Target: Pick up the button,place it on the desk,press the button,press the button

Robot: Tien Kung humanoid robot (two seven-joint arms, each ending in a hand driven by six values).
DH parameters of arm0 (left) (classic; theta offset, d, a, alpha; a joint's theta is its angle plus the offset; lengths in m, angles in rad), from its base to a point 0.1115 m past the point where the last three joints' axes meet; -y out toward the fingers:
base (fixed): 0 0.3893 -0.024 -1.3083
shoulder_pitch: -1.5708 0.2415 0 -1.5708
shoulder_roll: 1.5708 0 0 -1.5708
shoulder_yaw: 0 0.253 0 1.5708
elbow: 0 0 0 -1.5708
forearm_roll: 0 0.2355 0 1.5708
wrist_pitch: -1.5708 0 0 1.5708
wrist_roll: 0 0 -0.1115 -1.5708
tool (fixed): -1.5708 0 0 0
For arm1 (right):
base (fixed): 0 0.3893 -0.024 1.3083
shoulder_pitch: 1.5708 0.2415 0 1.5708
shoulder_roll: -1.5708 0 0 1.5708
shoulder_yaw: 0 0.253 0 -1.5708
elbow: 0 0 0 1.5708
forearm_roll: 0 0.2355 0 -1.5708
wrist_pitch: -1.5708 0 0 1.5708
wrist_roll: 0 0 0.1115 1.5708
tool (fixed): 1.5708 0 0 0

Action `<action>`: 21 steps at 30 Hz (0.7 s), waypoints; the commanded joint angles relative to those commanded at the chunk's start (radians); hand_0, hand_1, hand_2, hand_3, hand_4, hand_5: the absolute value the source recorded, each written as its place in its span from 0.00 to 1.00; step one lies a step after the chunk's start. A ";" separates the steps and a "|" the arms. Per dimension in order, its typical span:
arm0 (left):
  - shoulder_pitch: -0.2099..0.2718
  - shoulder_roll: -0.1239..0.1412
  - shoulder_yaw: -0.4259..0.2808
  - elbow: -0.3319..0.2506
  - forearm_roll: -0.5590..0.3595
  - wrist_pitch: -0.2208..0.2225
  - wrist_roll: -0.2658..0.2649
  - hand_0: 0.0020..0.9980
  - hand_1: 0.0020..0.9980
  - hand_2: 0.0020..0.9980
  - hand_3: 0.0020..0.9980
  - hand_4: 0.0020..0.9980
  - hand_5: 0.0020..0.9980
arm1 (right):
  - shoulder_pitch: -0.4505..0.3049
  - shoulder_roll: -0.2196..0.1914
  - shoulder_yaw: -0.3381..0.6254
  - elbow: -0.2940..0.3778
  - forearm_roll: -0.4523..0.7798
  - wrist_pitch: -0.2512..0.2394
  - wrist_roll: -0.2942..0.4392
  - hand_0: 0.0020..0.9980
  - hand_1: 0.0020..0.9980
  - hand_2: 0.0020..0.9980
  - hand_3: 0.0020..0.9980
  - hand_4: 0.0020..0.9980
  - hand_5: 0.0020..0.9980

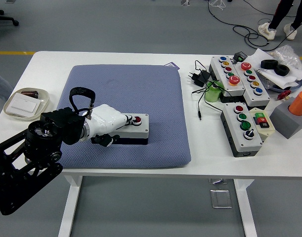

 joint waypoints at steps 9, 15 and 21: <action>0.011 0.004 -0.087 -0.062 0.000 0.058 0.027 0.06 0.05 0.10 0.91 0.86 0.52 | 0.001 0.000 0.003 0.000 -0.003 0.000 -0.001 0.63 0.47 0.53 0.58 0.27 0.01; 0.019 0.011 -0.127 -0.094 0.000 0.058 0.052 0.09 0.12 0.15 0.98 1.00 0.83 | 0.002 0.000 0.002 0.000 0.001 -0.001 0.001 0.63 0.47 0.53 0.58 0.27 0.01; 0.036 0.017 -0.166 -0.120 0.000 0.086 0.063 0.35 0.53 0.59 1.00 1.00 0.88 | 0.004 0.001 0.005 0.000 -0.001 -0.001 0.000 0.63 0.47 0.53 0.58 0.27 0.01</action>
